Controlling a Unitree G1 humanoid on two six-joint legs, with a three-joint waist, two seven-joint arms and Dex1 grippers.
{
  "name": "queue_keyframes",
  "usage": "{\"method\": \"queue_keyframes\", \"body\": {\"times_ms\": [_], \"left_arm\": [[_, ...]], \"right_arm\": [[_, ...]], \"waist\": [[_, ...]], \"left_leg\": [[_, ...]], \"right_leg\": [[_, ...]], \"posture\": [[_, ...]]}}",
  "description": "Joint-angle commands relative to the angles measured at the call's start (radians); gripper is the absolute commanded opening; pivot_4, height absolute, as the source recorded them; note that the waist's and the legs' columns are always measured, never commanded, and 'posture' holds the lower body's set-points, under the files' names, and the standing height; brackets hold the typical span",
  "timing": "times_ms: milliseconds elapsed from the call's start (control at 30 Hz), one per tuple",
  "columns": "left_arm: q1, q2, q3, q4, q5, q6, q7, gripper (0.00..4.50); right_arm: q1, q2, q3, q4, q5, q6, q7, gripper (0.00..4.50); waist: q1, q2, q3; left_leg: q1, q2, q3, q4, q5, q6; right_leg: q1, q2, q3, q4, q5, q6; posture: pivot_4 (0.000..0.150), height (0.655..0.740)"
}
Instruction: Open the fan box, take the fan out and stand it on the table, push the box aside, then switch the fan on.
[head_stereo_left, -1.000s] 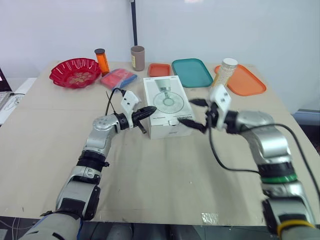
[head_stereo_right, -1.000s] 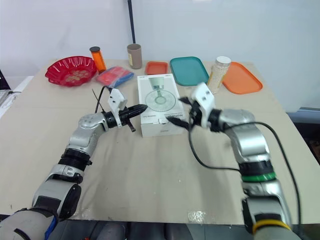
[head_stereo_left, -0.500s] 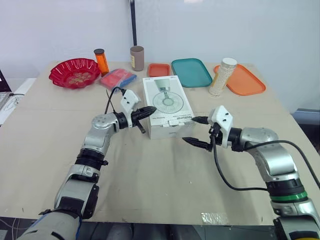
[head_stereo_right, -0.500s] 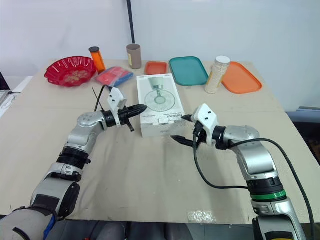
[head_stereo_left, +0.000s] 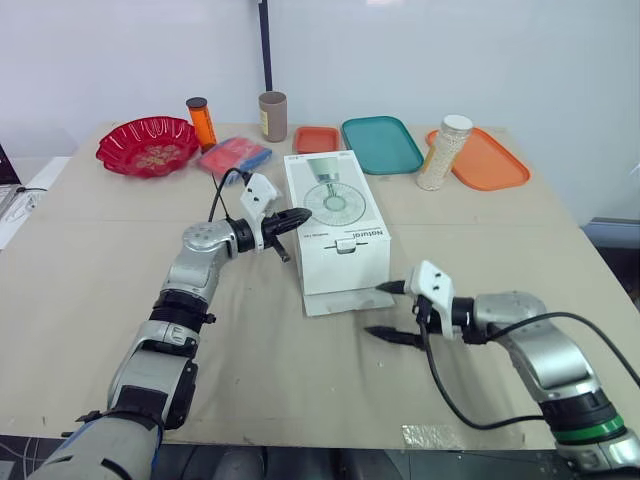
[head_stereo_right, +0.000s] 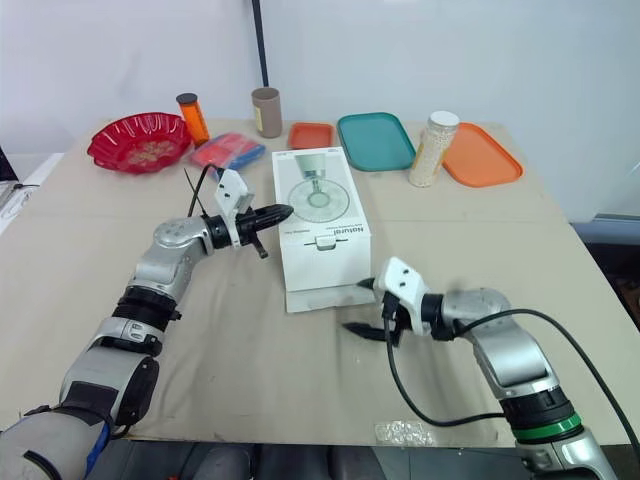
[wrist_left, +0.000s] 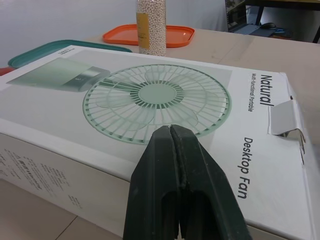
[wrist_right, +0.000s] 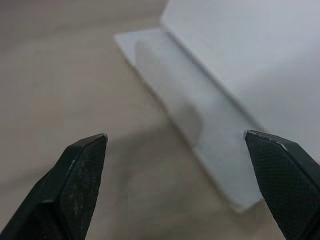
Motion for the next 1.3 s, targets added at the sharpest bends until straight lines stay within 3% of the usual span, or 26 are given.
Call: {"method": "queue_keyframes", "body": {"times_ms": [33, 333, 467, 633, 1167, 1300], "left_arm": [[-0.034, 0.017, 0.02, -0.044, -0.011, -0.008, -0.001, 0.08], [-0.011, 0.009, 0.008, -0.061, -0.009, -0.007, 0.004, 0.08], [0.0, 0.026, 0.007, -0.07, -0.007, 0.0, -0.011, 0.08], [0.004, 0.036, 0.002, -0.064, 0.0, -0.004, -0.019, 0.08], [0.065, 0.101, -0.003, -0.134, -0.013, 0.023, -0.103, 0.08], [0.068, 0.128, 0.033, -0.166, -0.026, 0.032, -0.065, 0.08]], "right_arm": [[-0.068, 0.008, -0.05, 0.066, -0.019, 0.012, -0.071, 4.5], [-0.098, 0.044, -0.037, 0.072, 0.004, -0.011, -0.056, 4.5], [-0.06, 0.026, -0.088, -0.059, 0.163, 0.04, 0.065, 4.5], [-0.048, -0.002, -0.102, -0.087, 0.22, 0.05, 0.116, 4.5], [-0.263, 0.137, -0.126, 0.046, 0.303, 0.113, 0.026, 4.5], [-0.313, 0.176, -0.079, 0.126, 0.228, 0.065, -0.008, 4.5]], "waist": [[0.001, 0.0, 0.0], [0.001, 0.0, 0.0], [0.0, 0.0, 0.0], [0.001, 0.0, 0.0], [0.001, 0.0, 0.0], [-0.002, 0.0, 0.0]], "left_leg": [[0.0, 0.0, 0.0, 0.0, 0.001, -0.001], [-0.001, -0.001, -0.001, -0.001, 0.0, 0.0], [-0.001, -0.001, -0.001, -0.001, 0.0, 0.0], [-0.001, -0.001, -0.001, -0.001, 0.0, 0.0], [-0.001, 0.0, -0.001, -0.001, 0.0, 0.0], [0.0, 0.0, -0.002, -0.001, 0.001, 0.0]], "right_leg": [[0.0, 0.0, 0.0, 0.0, 0.0, 0.0], [0.0, -0.001, 0.0, -0.001, 0.0, 0.001], [0.0, -0.001, 0.0, -0.001, -0.001, 0.001], [0.0, -0.001, -0.001, -0.001, 0.0, 0.001], [0.0, 0.0, -0.001, -0.001, 0.0, 0.001], [0.0, 0.0, -0.001, 0.0, 0.0, 0.0]], "posture": [[0.15, 0.74], [0.15, 0.74], [0.15, 0.74], [0.15, 0.74], [0.15, 0.74], [0.15, 0.74]]}}
